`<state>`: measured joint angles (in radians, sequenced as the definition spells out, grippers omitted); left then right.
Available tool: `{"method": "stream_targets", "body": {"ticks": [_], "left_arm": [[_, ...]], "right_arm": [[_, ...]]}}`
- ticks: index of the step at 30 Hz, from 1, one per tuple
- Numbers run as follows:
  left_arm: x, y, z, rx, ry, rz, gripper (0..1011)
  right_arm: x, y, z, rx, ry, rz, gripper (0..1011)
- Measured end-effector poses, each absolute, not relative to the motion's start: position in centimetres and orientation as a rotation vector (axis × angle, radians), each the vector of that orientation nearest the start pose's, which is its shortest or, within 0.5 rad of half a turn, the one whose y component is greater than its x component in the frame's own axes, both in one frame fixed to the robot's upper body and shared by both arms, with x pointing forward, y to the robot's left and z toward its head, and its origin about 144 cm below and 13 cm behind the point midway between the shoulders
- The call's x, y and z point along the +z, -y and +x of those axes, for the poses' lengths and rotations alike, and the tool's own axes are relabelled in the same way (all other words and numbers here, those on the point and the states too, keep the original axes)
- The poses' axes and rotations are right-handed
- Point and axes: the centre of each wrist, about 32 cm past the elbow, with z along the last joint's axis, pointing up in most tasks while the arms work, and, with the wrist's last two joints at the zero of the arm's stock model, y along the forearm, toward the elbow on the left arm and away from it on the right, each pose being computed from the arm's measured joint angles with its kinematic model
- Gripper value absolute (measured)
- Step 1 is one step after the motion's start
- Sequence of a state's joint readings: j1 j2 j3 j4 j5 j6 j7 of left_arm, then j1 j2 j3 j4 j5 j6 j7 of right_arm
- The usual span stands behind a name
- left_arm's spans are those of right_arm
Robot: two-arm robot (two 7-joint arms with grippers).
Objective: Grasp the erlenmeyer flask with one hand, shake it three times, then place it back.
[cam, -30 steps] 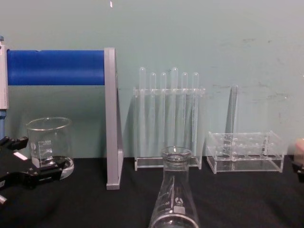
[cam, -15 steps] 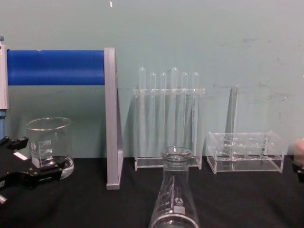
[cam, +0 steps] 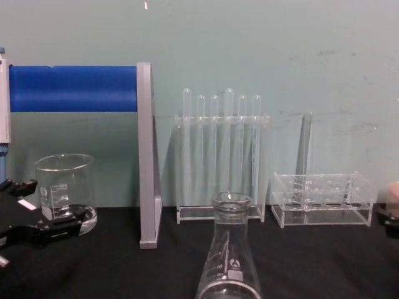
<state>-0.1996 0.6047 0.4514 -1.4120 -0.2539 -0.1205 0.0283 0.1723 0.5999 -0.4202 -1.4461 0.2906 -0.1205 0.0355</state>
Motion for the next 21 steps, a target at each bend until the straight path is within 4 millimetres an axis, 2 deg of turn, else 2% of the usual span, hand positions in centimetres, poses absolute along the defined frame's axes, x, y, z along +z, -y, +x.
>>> {"method": "stream_targets", "body": {"ticks": [7, 21], "left_arm": [[114.0, -31.0, 48.9, 1.248, 0.285, 0.304, 1001], [114.0, -31.0, 48.9, 1.248, 0.285, 0.304, 1001]], "right_arm": [[114.9, 29.7, 47.4, -1.102, 0.18, -0.192, 1000], [115.1, 25.5, 44.9, -0.833, 0.069, -0.1, 1000]]}}
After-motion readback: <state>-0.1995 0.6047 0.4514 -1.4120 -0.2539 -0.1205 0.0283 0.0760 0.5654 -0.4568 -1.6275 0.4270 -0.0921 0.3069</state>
